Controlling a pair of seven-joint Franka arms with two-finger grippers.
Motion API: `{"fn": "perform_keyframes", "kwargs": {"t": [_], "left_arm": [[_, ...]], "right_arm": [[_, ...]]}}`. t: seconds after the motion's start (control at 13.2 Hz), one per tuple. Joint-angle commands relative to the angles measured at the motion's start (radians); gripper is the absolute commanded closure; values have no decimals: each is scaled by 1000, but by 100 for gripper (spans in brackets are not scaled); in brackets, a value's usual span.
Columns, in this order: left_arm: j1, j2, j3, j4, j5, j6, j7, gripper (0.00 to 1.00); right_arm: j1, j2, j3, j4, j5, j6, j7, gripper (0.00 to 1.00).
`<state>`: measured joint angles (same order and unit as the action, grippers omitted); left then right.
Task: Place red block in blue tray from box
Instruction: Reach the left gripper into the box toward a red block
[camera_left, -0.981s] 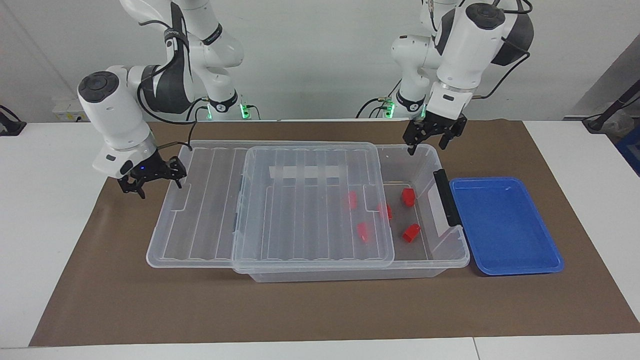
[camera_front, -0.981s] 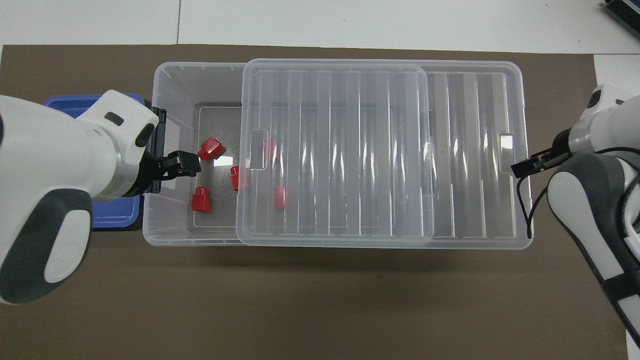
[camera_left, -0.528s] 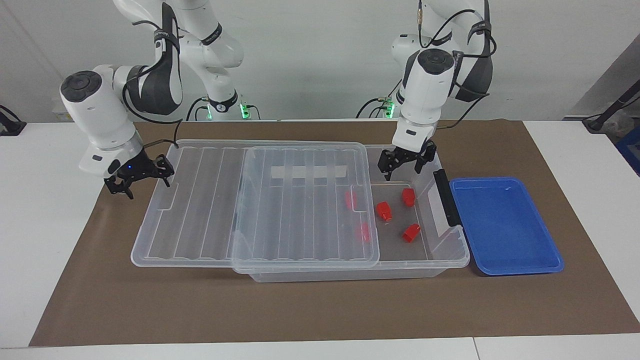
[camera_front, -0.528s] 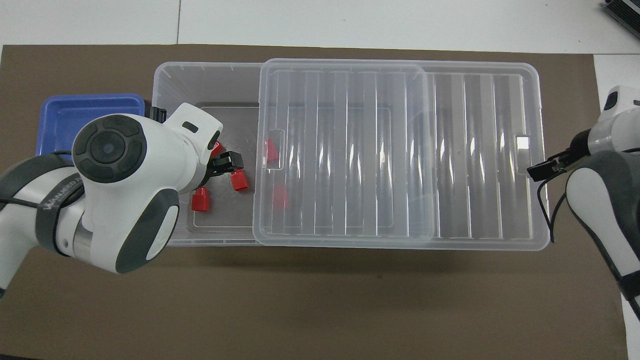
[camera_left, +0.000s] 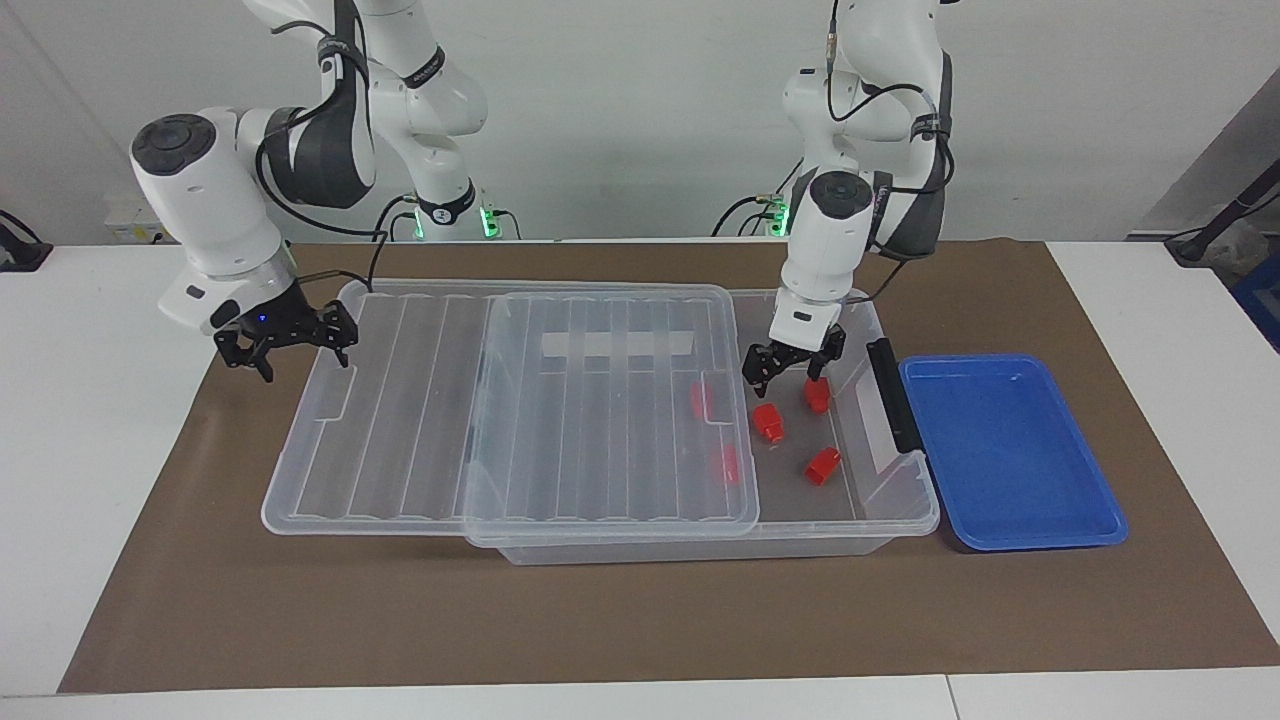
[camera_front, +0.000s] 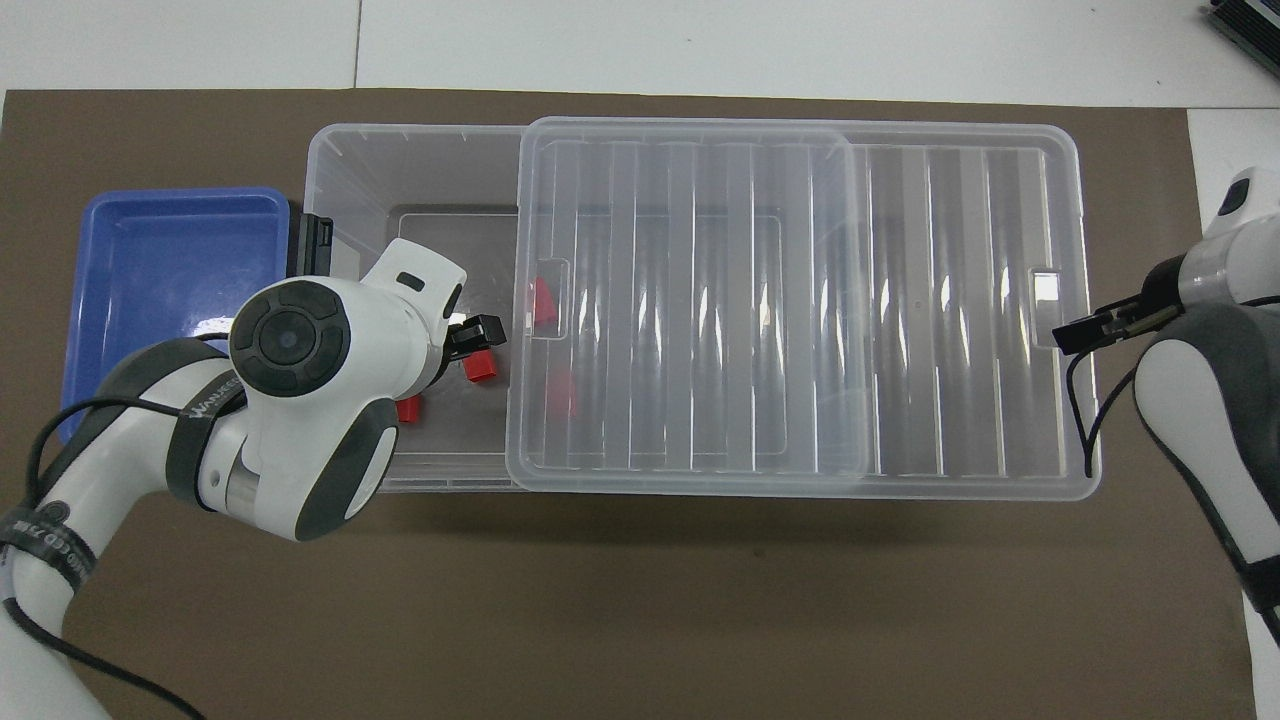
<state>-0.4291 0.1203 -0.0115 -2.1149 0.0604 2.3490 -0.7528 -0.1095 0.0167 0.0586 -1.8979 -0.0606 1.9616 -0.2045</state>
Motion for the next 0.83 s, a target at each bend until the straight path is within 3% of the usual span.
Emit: {"fn": "perform_keyframes", "kwargs": {"t": [0.0,0.3,0.45,0.6,0.75], "left_arm": [[-45,57,15,-8,62,71,-118,0],[-57,113,16,3,98,125,-152,1],[-50,119,16,3,98,136,-151,6],[-45,121,15,1,98,148,-146,22],[-43,127,15,0,99,179,-143,30]], "right_arm": [[27,-67,4,-18,5,-59,193,0],[76,-126,6,17,30,-134,422,0],[82,-88,7,147,67,-229,451,0],[108,-28,7,300,67,-332,465,0],[110,11,7,405,65,-403,487,0]]}}
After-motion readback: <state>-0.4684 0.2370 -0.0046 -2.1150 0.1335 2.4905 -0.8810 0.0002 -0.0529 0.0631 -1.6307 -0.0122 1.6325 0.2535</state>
